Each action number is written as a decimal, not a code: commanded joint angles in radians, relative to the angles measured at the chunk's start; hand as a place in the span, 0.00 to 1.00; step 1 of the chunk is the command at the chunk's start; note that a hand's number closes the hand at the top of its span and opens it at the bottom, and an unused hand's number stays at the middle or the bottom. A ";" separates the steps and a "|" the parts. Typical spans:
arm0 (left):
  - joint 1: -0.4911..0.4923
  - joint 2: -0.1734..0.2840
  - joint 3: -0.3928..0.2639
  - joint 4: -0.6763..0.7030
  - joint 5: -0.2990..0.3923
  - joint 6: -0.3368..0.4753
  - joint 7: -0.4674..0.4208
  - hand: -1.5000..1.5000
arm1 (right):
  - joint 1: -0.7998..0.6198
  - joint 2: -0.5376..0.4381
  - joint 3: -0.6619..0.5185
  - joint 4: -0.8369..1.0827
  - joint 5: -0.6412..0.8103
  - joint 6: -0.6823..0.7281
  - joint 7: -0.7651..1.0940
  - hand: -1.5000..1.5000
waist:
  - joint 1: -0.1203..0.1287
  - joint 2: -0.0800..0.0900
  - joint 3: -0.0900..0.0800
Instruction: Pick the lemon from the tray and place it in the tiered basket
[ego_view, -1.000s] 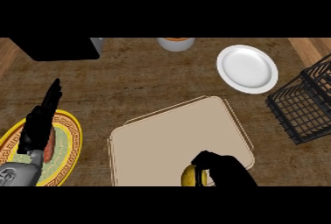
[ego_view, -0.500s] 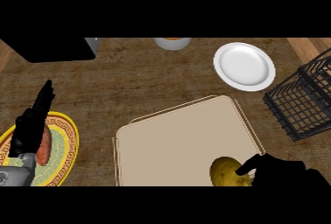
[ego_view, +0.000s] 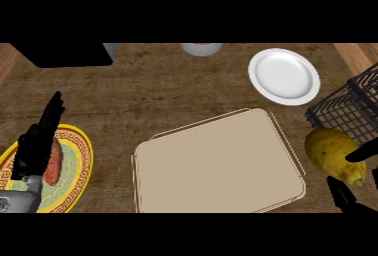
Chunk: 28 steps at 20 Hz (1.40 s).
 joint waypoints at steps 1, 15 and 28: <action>-0.039 -0.014 -0.013 -0.004 -0.019 0.003 0.025 0.50 | 0.035 -0.031 -0.141 -0.053 -0.244 0.037 -0.059 1.00 | 0.011 0.006 0.001; -0.068 -0.063 -0.013 0.026 -0.062 -0.002 0.016 0.50 | 0.123 -0.066 -0.465 0.421 -0.218 0.296 -0.435 1.00 | 0.033 0.013 -0.001; 0.017 -0.073 0.022 -0.052 -0.066 -0.060 -0.006 0.50 | -0.005 0.071 -0.484 0.863 -0.129 0.480 -0.836 1.00 | 0.061 0.011 -0.001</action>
